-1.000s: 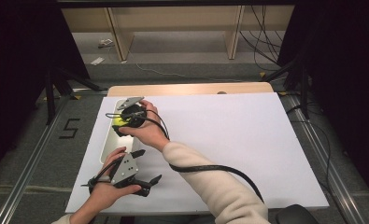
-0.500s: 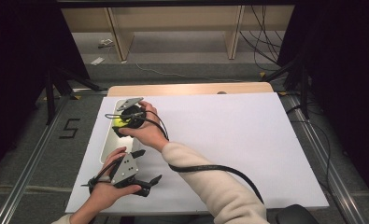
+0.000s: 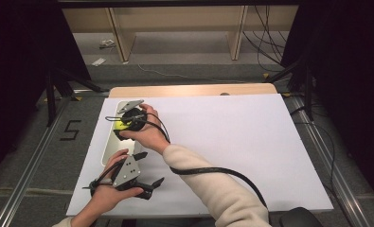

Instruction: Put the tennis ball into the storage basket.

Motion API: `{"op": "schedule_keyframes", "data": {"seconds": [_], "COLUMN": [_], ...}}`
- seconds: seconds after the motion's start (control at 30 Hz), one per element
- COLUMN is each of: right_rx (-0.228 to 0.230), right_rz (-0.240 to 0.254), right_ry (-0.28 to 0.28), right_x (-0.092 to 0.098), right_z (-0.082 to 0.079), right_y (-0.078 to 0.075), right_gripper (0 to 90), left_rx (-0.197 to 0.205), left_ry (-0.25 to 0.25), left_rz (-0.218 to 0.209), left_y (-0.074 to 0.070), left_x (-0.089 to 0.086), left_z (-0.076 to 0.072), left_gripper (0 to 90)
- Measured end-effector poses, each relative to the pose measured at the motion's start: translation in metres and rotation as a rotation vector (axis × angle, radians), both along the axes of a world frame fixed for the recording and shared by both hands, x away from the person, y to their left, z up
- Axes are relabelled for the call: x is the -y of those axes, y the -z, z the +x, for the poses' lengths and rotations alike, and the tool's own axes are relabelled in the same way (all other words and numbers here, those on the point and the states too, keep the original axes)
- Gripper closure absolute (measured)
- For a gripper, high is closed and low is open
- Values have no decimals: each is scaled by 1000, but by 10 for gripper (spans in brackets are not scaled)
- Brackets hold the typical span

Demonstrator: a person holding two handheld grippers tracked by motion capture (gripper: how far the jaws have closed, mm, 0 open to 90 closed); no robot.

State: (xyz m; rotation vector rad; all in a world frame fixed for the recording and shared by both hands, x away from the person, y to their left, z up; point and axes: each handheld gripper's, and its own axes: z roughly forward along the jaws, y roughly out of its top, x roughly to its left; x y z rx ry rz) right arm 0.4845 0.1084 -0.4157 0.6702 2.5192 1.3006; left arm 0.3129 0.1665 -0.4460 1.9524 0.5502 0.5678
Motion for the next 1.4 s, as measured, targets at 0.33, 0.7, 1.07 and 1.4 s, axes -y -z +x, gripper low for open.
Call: {"op": "schedule_keyframes", "data": {"seconds": [0.33,0.7,1.07,1.4], "right_rx": [-10,-26,8,20], "right_rz": [-16,-35,-1,30], "right_ry": [-9,-16,-11,5], "right_x": [-3,-6,-2,15], "right_z": [0,0,4,3], "right_y": [5,12,1,-8], "right_gripper": [263,259,144,146], "left_rx": [-1,-1,-2,-2], "left_ry": [1,1,2,2], "left_rz": [0,0,0,-1], "left_y": [0,0,0,0], "left_x": [0,0,0,0], "left_z": [0,0,0,0], "left_gripper": [38,38,38,38]}}
